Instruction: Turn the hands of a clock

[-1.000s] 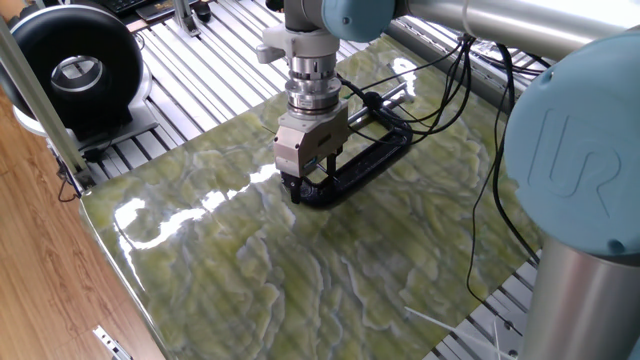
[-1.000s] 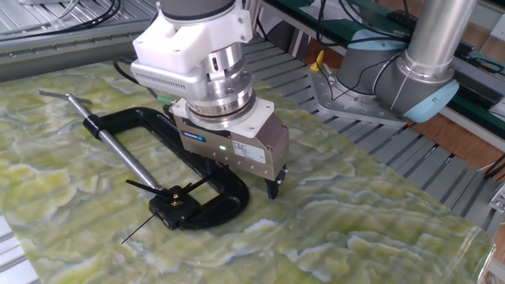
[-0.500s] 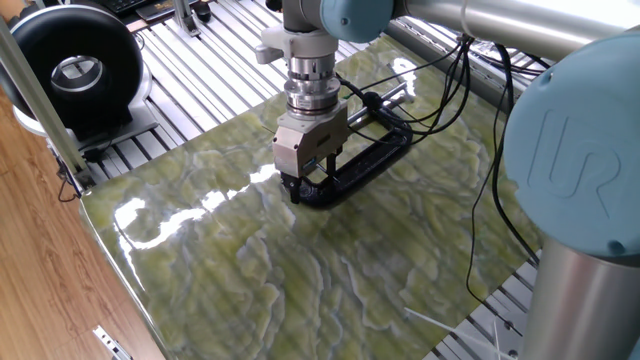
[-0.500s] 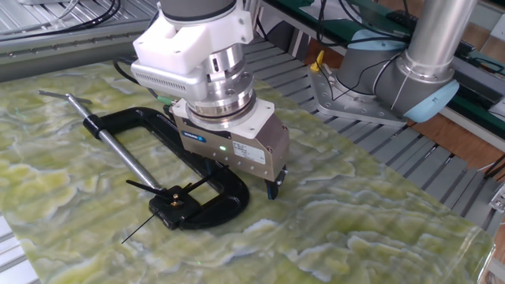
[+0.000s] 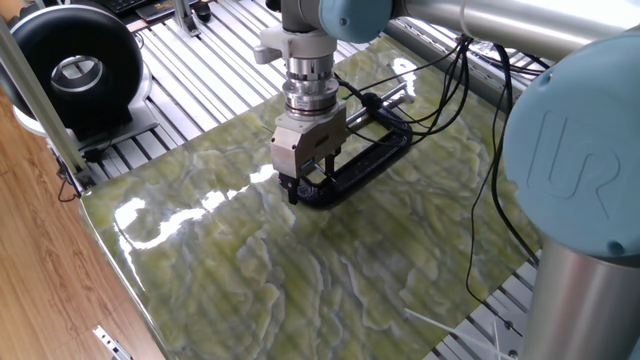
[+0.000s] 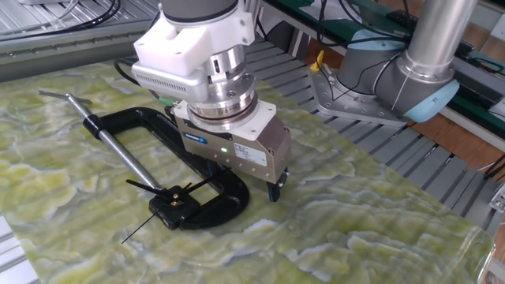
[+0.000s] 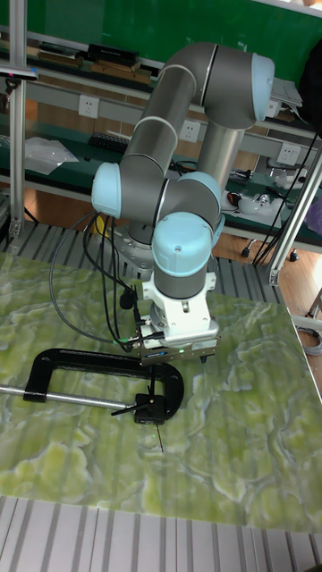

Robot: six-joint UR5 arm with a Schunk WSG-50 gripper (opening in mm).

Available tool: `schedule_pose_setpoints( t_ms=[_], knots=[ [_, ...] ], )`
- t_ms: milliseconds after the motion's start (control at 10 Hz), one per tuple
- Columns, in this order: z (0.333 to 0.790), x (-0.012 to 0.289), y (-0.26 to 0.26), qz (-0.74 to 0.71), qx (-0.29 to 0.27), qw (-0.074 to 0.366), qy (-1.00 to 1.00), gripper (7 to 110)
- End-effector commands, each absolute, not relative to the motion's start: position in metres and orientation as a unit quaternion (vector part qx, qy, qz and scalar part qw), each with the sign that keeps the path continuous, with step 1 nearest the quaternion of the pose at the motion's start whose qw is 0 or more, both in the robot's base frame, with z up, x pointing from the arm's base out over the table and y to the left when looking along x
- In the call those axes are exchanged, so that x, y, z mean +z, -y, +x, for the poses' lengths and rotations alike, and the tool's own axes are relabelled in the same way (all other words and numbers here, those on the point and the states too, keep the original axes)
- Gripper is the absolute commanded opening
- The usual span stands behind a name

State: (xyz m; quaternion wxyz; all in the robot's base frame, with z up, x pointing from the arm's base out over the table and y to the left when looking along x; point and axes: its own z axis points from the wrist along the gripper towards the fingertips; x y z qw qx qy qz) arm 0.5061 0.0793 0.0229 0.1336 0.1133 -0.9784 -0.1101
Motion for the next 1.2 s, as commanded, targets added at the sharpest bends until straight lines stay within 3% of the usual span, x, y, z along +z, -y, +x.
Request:
schedule_pose_setpoints(
  t_ms=[0, 1100],
  knots=[
    [0.508, 0.025, -0.084, 0.108, -0.114, 0.132, 0.979, 22],
    [0.508, 0.039, -0.073, 0.107, -0.088, 0.142, 0.980, 22]
  ],
)
